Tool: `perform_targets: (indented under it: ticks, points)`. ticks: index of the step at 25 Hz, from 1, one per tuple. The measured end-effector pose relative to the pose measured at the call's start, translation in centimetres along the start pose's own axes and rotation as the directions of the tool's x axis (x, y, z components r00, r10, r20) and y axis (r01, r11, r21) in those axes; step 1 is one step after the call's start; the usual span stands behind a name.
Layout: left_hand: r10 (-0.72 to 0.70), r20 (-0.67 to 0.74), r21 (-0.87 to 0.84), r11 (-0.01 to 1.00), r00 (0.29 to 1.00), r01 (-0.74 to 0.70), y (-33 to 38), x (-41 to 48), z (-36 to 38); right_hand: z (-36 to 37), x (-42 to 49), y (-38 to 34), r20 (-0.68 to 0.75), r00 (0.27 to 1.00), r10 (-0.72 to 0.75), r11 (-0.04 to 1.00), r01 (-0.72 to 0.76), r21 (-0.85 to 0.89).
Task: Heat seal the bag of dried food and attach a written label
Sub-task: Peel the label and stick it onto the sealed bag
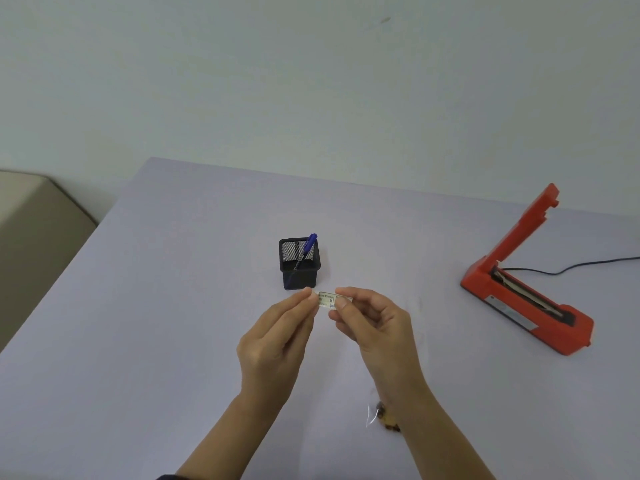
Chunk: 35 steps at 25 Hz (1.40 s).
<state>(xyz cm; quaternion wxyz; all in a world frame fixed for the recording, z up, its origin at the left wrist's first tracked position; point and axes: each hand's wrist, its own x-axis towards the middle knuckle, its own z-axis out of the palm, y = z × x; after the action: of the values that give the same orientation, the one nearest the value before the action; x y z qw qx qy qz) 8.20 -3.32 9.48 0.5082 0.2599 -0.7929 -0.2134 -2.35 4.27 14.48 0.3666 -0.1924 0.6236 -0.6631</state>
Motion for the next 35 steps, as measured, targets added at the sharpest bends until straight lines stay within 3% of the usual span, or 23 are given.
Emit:
perform_targets:
  ticks: [5,14,22,26,32,35]
  points:
    - [-0.201,0.038,-0.186,0.961,0.979,0.205,0.5,0.6,-0.2,-0.1,-0.1,-0.1,-0.001,1.0,-0.009,1.0,0.009,-0.027]
    - [-0.148,0.001,-0.103,0.984,0.989,0.147,0.8,0.2,0.1,-0.3,-0.2,-0.1,0.001,1.0,-0.029,0.999,0.029,-0.026]
    - [-0.427,0.194,-0.273,0.841,0.883,0.467,1.3,1.2,0.2,-0.6,-0.3,-0.1,-0.011,0.997,-0.073,0.993,0.072,-0.097]
    - [-0.41,0.27,-0.284,0.831,0.871,0.479,1.2,1.4,0.2,-0.9,-0.2,-0.2,-0.011,1.0,-0.022,0.997,0.021,-0.07]
    - [-0.298,0.317,-0.236,0.895,0.9,0.379,0.7,1.5,-0.4,-1.7,0.2,-0.9,0.075,0.986,0.15,0.989,-0.15,-0.005]
    - [-0.385,0.384,-0.291,0.812,0.839,0.506,0.9,1.6,-0.4,-2.0,0.3,-1.0,0.122,0.987,0.102,0.994,-0.097,-0.045]
